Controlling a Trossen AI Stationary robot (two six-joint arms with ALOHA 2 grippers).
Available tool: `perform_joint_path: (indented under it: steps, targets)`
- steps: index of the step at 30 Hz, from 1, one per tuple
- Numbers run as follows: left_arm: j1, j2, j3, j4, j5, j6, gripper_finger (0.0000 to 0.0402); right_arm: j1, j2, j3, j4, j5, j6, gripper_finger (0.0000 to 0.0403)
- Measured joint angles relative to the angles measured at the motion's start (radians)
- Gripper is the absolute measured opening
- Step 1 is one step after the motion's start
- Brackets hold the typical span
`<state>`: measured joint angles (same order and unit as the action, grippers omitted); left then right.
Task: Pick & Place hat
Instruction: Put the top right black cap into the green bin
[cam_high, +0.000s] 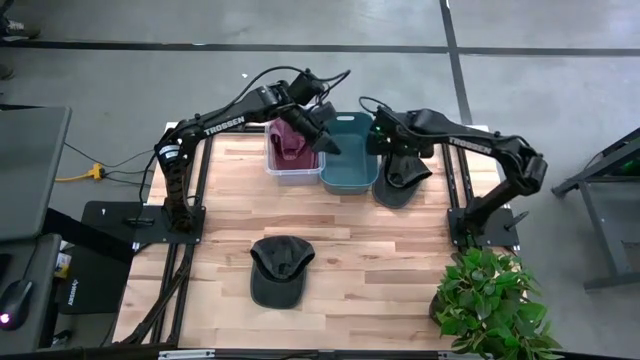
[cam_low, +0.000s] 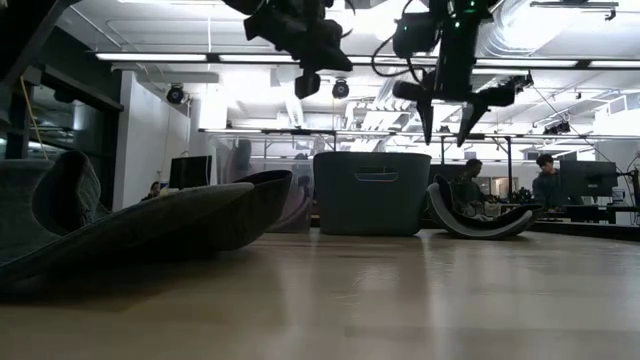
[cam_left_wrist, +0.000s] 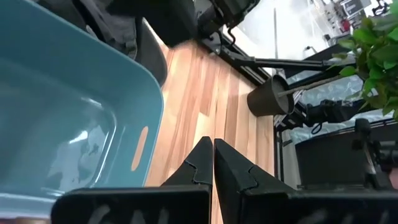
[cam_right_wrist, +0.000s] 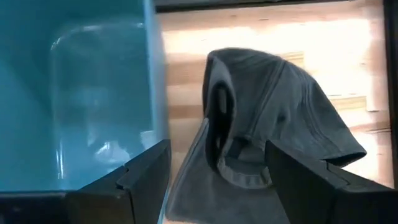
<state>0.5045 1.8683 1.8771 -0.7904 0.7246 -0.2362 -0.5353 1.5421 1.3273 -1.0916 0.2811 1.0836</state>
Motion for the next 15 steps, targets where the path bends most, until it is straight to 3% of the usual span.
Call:
perform_joint_path:
  steps: [7,15]
  targets:
    - [0.000,0.000,0.000,-0.016,0.000,0.021,0.0000,-0.089,0.042,0.000,0.090,-0.032,-0.018,0.0255]
    - [0.000,0.000,0.000,-0.026,-0.002,0.057,0.0000,-0.105,0.120,0.000,0.105,-0.023,-0.018,0.0254]
